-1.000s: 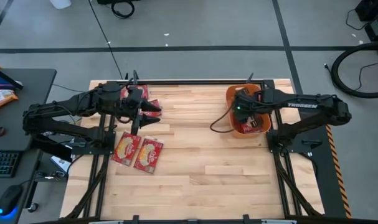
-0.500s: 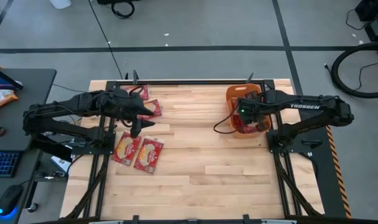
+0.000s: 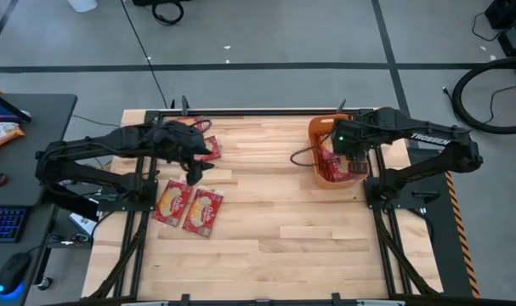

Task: Sort popcorn bags into baskets
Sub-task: Put the red popcorn bag into the orange bin

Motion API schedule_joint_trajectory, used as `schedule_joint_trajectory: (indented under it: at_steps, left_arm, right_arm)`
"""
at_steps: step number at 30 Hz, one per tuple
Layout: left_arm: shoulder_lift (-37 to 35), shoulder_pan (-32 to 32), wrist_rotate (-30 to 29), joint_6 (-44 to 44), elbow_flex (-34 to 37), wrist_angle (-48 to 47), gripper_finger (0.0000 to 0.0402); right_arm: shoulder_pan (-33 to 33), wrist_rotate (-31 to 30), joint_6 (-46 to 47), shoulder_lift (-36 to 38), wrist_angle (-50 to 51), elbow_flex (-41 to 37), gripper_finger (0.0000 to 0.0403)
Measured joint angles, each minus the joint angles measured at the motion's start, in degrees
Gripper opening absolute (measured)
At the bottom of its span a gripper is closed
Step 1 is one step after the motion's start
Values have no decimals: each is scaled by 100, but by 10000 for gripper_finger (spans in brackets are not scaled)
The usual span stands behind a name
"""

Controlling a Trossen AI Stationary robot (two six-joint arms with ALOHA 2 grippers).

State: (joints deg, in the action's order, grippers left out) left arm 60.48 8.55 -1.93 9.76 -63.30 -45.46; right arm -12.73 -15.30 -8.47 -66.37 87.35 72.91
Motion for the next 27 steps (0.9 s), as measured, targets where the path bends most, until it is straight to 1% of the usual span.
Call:
schedule_joint_trajectory:
  at_steps: [4, 7, 13, 19, 24, 27]
  left_arm:
    - [462, 194, 1, -247, 1, -159, 226]
    - [850, 333, -16, -345, -2, -207, 226]
    - [1676, 667, -340, -350, 1, -493, 226]
    - [2577, 911, -412, -686, 1, -596, 226]
    - [3277, 969, -887, -1042, 1, -726, 226]
    - [3568, 1023, -945, -1051, 1, -874, 226]
  right_arm:
    - [109, 36, 680, 0, -382, 318, 156]
    - [266, 11, 1004, -5, -710, 419, 156]
    - [749, -124, 1599, -29, -1390, 427, 153]
    - [1143, -446, 1600, -196, -1991, 430, 148]
    - [1316, -471, 1614, -413, -2295, 427, 143]
    - [1448, -469, 1642, -536, -2320, 429, 140]
